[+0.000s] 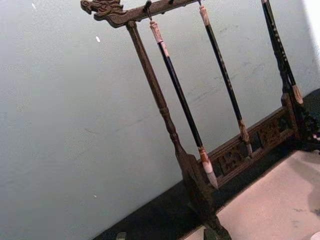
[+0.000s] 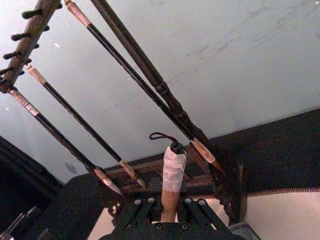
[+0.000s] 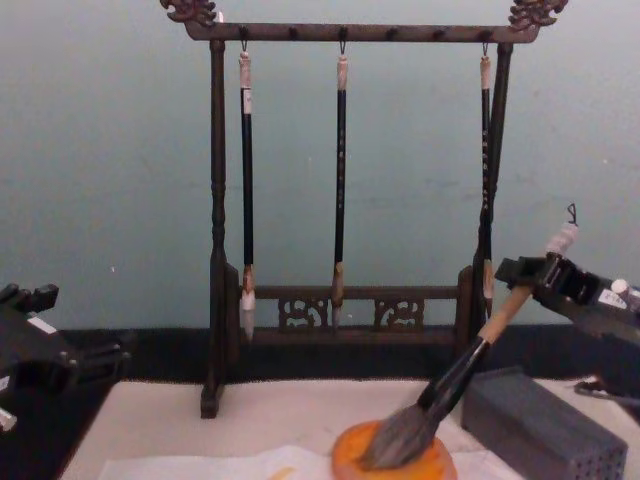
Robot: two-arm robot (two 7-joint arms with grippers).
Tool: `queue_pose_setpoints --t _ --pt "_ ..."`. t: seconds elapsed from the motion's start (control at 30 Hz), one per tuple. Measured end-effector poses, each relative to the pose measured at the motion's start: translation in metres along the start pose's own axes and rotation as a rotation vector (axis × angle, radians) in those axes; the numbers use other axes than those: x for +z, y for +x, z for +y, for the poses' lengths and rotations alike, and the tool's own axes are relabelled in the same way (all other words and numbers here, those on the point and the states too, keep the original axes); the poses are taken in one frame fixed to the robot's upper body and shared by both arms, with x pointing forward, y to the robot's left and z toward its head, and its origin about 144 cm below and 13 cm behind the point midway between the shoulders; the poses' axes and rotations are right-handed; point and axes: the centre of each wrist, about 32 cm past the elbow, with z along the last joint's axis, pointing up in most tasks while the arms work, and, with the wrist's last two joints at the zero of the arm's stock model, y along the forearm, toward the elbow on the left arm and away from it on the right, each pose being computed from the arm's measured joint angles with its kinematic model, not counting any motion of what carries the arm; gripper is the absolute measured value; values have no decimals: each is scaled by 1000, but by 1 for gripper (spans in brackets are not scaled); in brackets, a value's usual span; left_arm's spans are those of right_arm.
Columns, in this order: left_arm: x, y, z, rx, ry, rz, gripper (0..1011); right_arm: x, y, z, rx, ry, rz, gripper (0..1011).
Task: Pick up the brush from the inkstone, write on the paper, then place the brush back to its original position.
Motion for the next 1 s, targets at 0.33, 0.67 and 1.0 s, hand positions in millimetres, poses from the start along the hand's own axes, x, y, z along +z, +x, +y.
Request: queue_pose_setpoints --t 0.33,0.67,1.0 --pt "0 0 0 0 0 0 1001 0 1 0 -5 5 8 161" --pt "0 0 0 0 0 0 1001 -1 1 -1 -4 5 7 161" --pt "0 0 0 0 0 0 1001 0 1 0 -4 5 6 161"
